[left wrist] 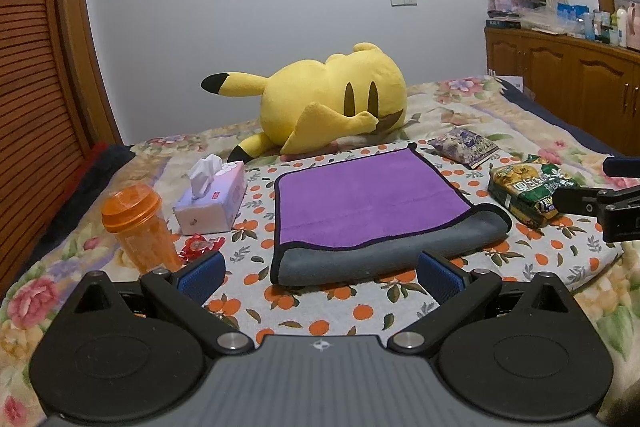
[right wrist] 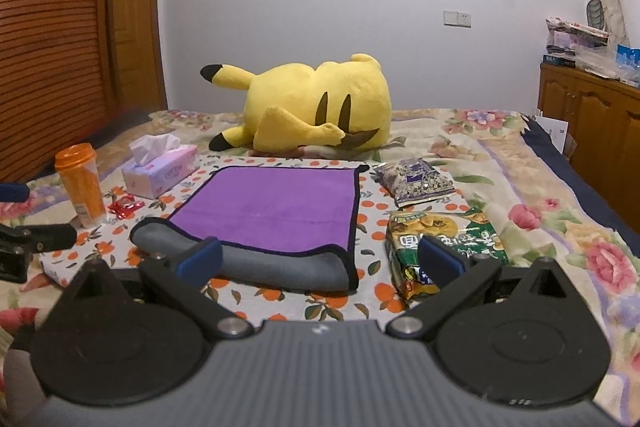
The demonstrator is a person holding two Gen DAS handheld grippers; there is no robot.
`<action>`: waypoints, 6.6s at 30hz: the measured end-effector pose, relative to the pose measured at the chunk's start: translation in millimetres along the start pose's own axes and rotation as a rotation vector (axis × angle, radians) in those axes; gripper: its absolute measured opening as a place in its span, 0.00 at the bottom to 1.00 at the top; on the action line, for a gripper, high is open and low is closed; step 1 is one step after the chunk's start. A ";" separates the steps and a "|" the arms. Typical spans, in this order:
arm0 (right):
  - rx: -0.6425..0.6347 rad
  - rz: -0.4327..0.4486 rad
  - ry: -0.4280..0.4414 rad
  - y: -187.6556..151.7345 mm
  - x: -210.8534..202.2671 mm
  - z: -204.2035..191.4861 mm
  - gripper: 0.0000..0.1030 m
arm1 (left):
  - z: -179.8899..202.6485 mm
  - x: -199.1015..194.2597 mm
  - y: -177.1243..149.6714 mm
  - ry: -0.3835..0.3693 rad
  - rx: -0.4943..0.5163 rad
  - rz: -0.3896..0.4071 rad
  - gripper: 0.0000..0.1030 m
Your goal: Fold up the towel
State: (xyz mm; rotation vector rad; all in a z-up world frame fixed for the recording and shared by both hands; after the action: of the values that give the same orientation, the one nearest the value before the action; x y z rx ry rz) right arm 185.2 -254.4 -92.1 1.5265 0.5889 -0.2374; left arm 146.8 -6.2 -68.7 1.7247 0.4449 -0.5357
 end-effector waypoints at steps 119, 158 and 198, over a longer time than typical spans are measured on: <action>-0.061 -0.327 0.152 -15.2 151.3 11.3 0.05 | -44.4 176.4 -0.9 -0.194 -0.025 -0.285 0.10; -0.183 -0.190 0.120 12.4 164.9 11.8 0.04 | -48.3 182.0 33.3 -0.194 -0.034 -0.146 0.06; -0.240 -0.047 0.102 90.9 190.2 13.9 0.04 | -53.3 203.3 112.3 -0.166 -0.041 -0.004 0.05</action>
State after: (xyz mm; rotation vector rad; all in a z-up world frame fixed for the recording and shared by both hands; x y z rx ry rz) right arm 393.3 -222.5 -109.2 1.2989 0.7094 -0.1203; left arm 382.6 23.9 -85.7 1.6256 0.3384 -0.6631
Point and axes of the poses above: each gripper's, at about its wrist camera, not at the fingertips, and x roughly the way its jaws point, z to its right, y to its top, the point moved 8 cm from there along x, roughly the way its jaws point, and after that the axes turned 7 degrees about -z, right-handed, at the moved point
